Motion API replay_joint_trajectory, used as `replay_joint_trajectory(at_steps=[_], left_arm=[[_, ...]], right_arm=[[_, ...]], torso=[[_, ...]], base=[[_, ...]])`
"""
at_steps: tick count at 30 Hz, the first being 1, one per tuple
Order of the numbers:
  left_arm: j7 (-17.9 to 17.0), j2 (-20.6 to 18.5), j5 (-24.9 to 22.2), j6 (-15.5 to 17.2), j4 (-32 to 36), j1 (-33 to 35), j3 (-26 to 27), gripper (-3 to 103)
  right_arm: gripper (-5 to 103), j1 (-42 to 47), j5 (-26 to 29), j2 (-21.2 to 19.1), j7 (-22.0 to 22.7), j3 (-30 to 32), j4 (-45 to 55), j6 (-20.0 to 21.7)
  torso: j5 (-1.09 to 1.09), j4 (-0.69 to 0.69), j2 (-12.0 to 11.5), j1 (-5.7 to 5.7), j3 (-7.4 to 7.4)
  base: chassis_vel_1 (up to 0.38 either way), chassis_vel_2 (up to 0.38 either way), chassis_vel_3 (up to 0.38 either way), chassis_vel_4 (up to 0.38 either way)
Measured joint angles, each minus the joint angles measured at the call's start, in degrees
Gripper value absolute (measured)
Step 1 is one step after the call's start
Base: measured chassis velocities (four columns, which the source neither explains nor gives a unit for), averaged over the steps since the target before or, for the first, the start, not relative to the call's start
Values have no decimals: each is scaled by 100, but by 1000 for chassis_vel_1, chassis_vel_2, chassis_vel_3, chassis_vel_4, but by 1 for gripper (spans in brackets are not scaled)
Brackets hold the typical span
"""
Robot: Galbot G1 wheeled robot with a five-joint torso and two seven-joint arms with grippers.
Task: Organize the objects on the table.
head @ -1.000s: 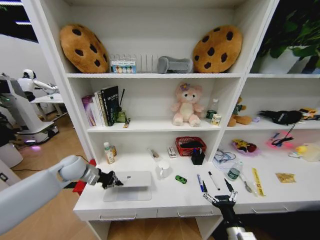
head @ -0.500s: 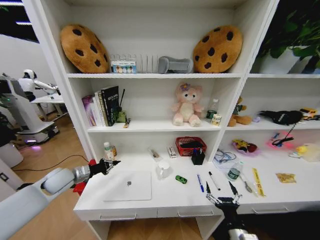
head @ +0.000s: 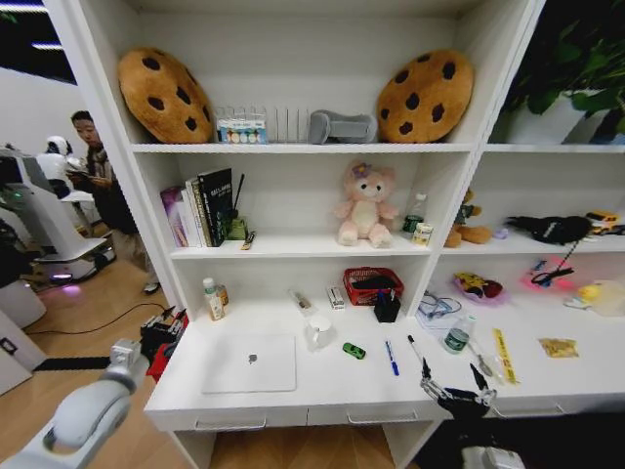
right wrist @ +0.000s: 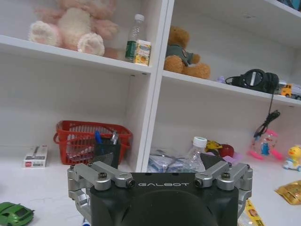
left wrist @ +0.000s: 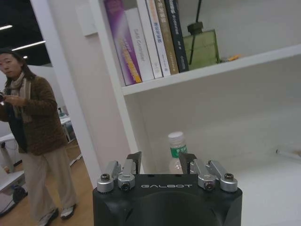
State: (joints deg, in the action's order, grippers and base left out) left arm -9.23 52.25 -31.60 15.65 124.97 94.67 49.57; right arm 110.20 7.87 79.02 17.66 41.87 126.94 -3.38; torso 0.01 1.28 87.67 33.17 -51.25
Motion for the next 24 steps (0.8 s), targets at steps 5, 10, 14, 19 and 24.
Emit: replay_joint_trajectory(at_steps=[5,10,14,19,24], left_arm=[[-268,443,-308,120,595,266,353,60],[-530,625,-667,398,1058,461,561,82],[-719,789,-1030,635,1636,841,718,97],[-809,907,-1015,795,1882,1126,593,100],[-809,946,-921,853,1880,1234,596,100]], right_arm=[[100,-42,112,-115,137,19,1,166],[100,-27,164,-204,77,3,74,176],[100,23,173,-254,-107,-49,174,100],[100,64,85,-221,-194,-150,175,-38],[100,58,59,-217,-207,-169,174,-59]], torso=[[1,1,0,0,0],[1,2,0,0,0],[0,2,0,1,0],[-1,2,0,1,-1],[-1,2,0,1,-1]], base=[[0,0,0,0],[0,0,0,0],[0,0,0,0],[0,0,0,0],[0,0,0,0]])
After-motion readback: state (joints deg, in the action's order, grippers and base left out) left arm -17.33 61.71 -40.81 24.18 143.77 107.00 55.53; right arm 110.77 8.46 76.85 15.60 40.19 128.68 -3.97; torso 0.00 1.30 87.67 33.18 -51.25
